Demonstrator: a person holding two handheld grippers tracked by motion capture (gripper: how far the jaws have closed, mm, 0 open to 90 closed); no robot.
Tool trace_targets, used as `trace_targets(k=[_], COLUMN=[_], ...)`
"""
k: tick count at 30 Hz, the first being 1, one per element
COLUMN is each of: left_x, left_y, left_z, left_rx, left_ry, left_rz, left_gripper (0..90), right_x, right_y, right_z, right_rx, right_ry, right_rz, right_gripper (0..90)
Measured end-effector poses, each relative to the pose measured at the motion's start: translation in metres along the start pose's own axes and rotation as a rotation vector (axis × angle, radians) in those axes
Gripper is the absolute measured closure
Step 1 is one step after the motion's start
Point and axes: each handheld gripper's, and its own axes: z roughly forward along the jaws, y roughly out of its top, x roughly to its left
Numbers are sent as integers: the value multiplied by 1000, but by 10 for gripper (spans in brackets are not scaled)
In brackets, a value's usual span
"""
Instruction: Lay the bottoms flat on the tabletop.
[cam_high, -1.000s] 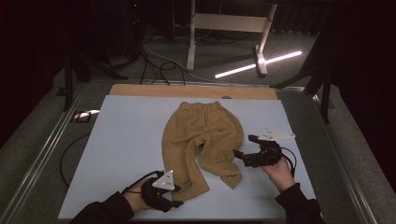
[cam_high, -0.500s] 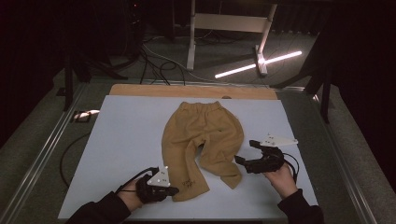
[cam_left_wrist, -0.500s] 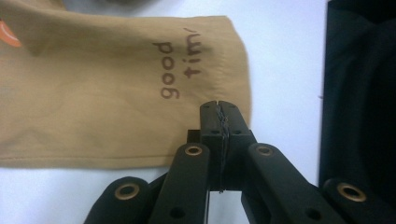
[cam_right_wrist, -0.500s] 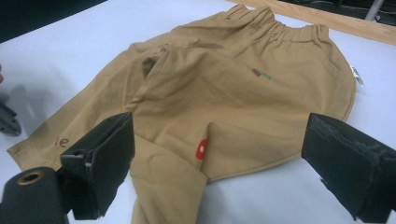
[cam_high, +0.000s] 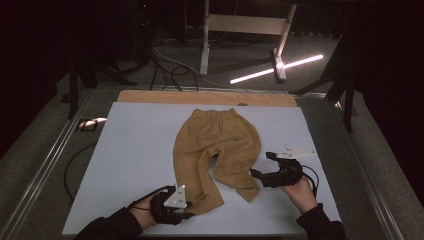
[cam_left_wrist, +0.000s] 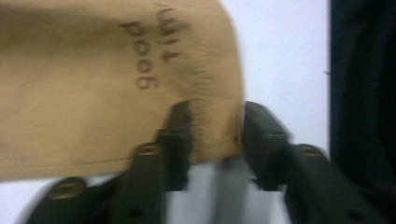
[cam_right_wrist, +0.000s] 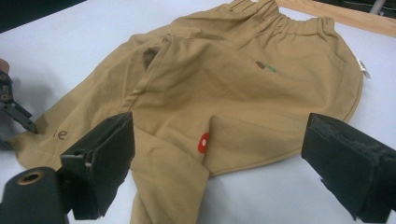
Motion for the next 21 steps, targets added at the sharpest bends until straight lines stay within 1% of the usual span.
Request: trace_targets(k=[2,3,5,6,7,8,10,11,12,13,14,15,16,17,18,19,21], left_x=[2,2,2,4,5,5,5,7,7,6,7,8,8,8,7,5,3], left_y=[1,1,2,2,2,1,-2,-3,-3,-7,-9,-12,-15,-18,-21,-24,-30], left_z=[-1,-1,-4,-8,-12,-17,-28,-35,-35,-47,-54,-60,-65,-69,-72,-74,-76], left_rx=[0,-2,-3,4,-2,-10,-28,-26,-26,-42,-39,-47,-51,-57,-51,-56,-36], left_ry=[-12,-13,-10,-16,-16,-12,2,7,7,25,33,34,40,39,34,34,31], left_rz=[-1,-15,-10,0,-5,-5,-9,1,1,6,10,4,8,-7,6,-6,-4], left_gripper=[821,867,890,891,892,892,892,892,892,892,892,892,892,892,892,891,891], right_x=[0,0,0,-1,-1,-1,-1,0,0,0,1,2,2,3,3,4,5], right_y=[-1,-2,-2,-2,-2,-1,-1,0,0,1,1,1,2,2,2,2,3], right_z=[0,0,0,-1,-1,-1,-2,-3,-3,-4,-4,-4,-5,-5,-5,-6,-6], right_rx=[-7,-4,1,-1,-5,-6,-3,-7,-10,-10,-11,-11,-10,-8,-10,-13,-12], right_ry=[5,6,3,6,6,6,5,6,5,7,9,7,8,7,10,13,12], right_rz=[8,9,7,9,12,16,4,8,2,8,6,5,2,1,2,7,3], right_gripper=[98,98,98,98,98,98,99,98,98,98,99,98,99,99,98,99,99])
